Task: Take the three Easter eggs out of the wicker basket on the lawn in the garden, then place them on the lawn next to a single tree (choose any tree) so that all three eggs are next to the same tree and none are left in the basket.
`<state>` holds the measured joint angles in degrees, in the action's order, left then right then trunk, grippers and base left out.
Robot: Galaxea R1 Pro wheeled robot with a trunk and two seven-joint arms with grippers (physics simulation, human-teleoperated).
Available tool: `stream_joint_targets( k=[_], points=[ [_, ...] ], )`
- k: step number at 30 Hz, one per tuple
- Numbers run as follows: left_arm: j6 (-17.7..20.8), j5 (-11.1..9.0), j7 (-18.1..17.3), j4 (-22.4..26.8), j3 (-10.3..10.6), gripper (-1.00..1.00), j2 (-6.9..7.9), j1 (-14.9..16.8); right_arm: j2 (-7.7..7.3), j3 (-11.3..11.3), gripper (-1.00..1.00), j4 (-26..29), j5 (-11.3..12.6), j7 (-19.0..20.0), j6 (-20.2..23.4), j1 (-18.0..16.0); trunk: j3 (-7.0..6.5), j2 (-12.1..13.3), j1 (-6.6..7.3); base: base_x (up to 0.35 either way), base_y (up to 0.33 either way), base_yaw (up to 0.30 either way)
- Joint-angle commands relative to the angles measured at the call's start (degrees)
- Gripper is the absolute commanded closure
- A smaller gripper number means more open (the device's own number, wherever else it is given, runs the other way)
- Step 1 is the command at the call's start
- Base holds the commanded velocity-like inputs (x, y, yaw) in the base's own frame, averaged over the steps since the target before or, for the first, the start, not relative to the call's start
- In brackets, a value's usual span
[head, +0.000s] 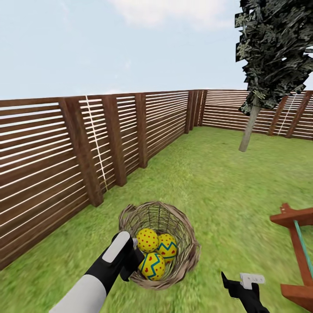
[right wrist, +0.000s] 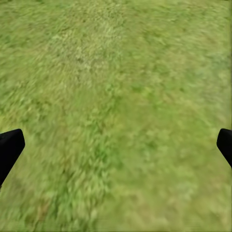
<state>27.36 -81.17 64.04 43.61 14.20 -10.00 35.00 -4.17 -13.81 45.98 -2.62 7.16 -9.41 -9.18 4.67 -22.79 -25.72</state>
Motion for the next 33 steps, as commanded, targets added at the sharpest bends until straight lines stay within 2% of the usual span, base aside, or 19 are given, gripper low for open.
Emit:
stream_joint_targets(
  k=[1, 19, 30, 33],
  points=[
    [0.2, -0.3, 0.3, 0.1, 0.0, 1.00, 0.00, 0.1, 0.04, -0.3, -1.00, 0.0, -0.3, 0.4, -0.2, -0.1, 0.12, -0.1, -0.07, 0.332, 0.097, -0.006],
    [0.2, -0.3, 0.3, 0.1, 0.0, 1.00, 0.00, 0.1, 0.04, -0.3, -1.00, 0.0, -0.3, 0.4, -0.2, -0.1, -0.35, -0.1, -0.07, 0.332, 0.097, -0.199],
    [0.5, -0.2, -1.3, 0.1, 0.1, 1.00, 0.00, 0.1, 0.04, -0.3, -1.00, 0.0, -0.3, 0.4, -0.2, -0.1, -0.35, -0.1, -0.07, 0.332, 0.105, -0.011],
    [0.6, -0.1, -1.3, 0.1, 0.2, 1.00, 0.00, 0.1, 0.04, -0.3, -1.00, 0.0, -0.3, 0.4, -0.2, -0.1, -0.41, -0.1, -0.07, 0.332, 0.104, -0.183]
  ],
)
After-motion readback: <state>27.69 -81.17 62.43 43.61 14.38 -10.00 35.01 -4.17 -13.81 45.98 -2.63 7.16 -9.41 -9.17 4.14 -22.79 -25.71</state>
